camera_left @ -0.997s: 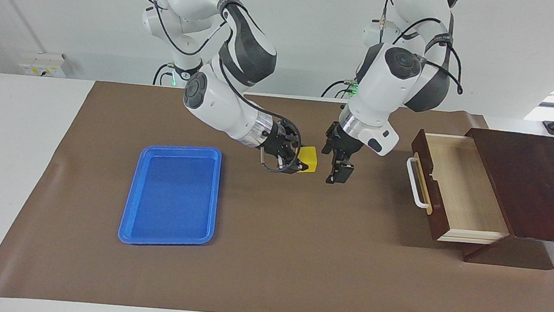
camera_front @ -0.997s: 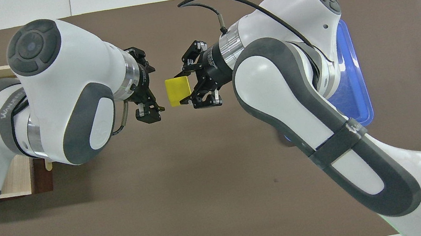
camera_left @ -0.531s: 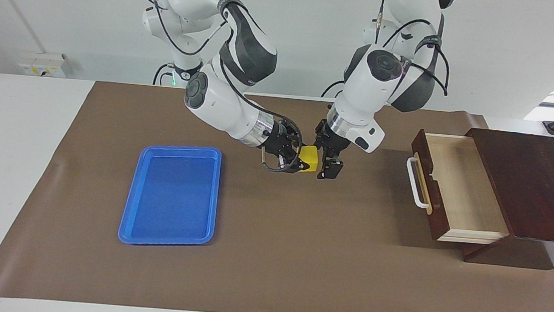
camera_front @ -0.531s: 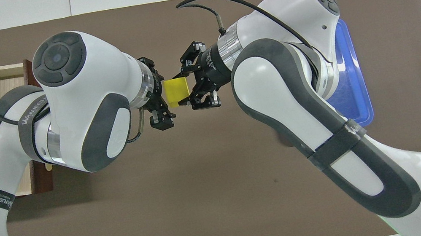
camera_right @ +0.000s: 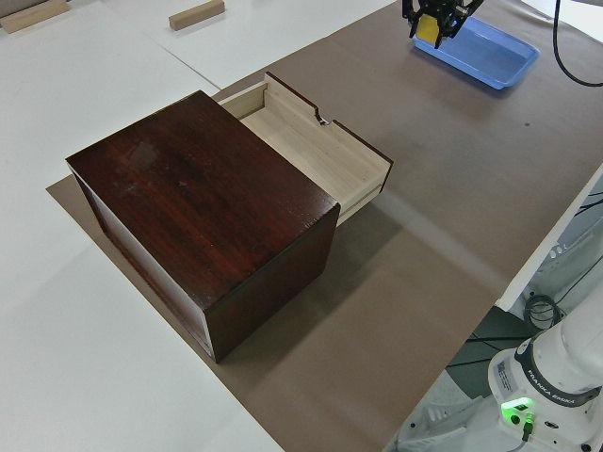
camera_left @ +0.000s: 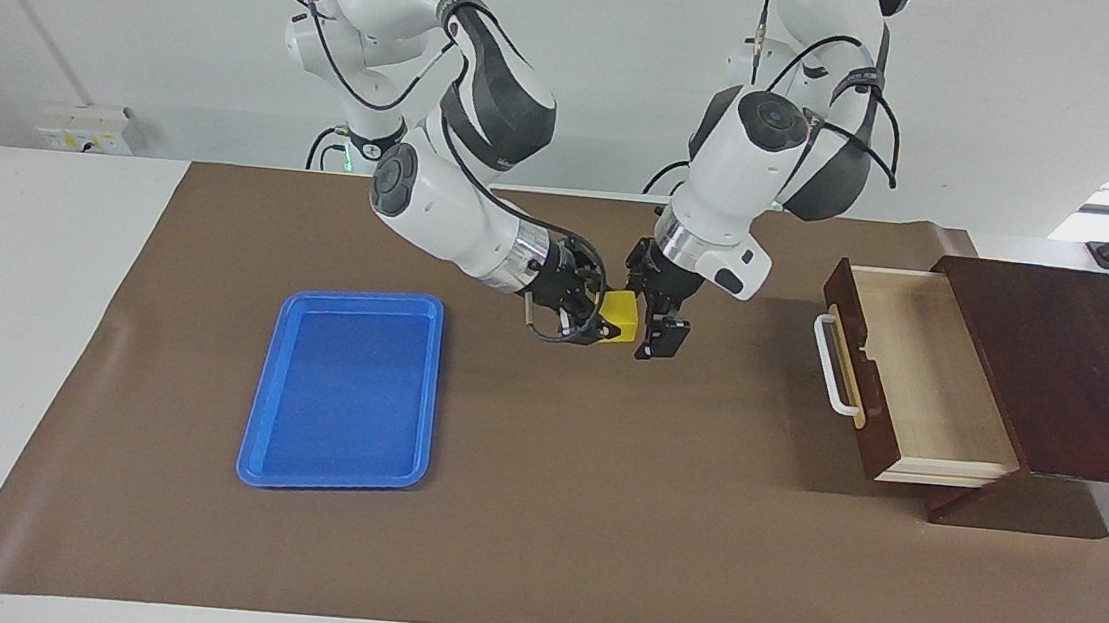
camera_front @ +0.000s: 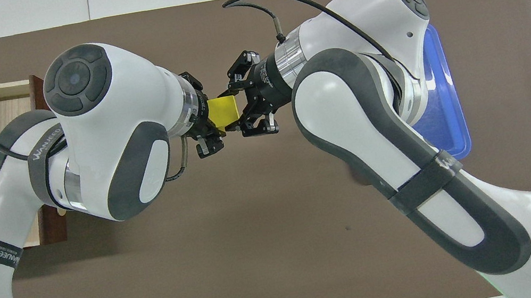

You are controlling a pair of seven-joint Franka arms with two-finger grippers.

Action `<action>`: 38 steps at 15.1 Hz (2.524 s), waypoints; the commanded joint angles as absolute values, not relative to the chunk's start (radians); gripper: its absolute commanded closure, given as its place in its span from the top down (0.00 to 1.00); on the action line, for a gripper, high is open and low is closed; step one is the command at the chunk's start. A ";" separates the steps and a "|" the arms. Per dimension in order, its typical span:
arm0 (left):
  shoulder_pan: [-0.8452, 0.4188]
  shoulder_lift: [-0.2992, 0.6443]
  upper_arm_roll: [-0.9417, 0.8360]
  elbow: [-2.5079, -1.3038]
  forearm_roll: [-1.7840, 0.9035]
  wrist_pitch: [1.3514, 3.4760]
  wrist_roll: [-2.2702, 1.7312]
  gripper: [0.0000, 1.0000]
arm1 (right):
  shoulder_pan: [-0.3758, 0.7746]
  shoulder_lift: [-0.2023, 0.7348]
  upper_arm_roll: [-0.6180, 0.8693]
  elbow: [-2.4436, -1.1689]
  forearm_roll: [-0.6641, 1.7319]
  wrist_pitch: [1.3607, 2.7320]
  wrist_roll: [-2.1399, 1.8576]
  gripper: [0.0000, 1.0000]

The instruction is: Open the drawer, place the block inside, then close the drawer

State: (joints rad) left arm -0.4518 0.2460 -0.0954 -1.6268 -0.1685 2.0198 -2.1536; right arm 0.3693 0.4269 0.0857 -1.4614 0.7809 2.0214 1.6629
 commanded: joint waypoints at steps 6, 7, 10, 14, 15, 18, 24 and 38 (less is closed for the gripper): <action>-0.463 0.221 -0.081 -1.661 -0.183 2.052 -2.155 0.01 | 0.368 0.417 0.094 -1.465 0.816 2.022 1.658 0.17; -0.460 0.221 -0.081 -1.660 -0.183 2.051 -2.155 0.00 | 0.368 0.417 0.094 -1.465 0.810 2.022 1.670 0.99; -0.457 0.219 -0.081 -1.658 -0.183 2.049 -2.157 0.00 | 0.367 0.417 0.092 -1.465 0.815 2.020 1.672 1.00; -0.390 0.180 -0.075 -1.652 -0.184 1.979 -2.071 0.00 | 0.351 0.417 0.092 -1.463 0.818 2.011 1.674 1.00; -0.355 0.157 -0.075 -1.652 -0.184 1.947 -2.016 0.00 | 0.345 0.417 0.091 -1.463 0.818 2.010 1.674 1.00; -0.183 0.111 -0.075 -1.652 -0.224 1.862 -1.844 0.00 | 0.296 0.404 0.087 -1.463 0.815 1.994 1.674 1.00; 0.092 0.103 -0.071 -1.692 -0.224 1.856 -1.513 0.00 | 0.172 0.387 0.080 -1.414 0.732 1.887 1.629 1.00; 0.187 0.052 -0.067 -2.014 -0.218 2.077 -1.302 0.65 | -0.055 0.230 0.078 -1.370 0.148 1.430 0.400 1.00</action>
State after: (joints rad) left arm 0.1776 0.1069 -0.0631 -1.9537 -0.2033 2.0479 -1.3241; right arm -0.0231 0.2701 0.0672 -1.3538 0.2174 1.4528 0.5704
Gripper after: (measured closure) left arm 0.414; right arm 0.000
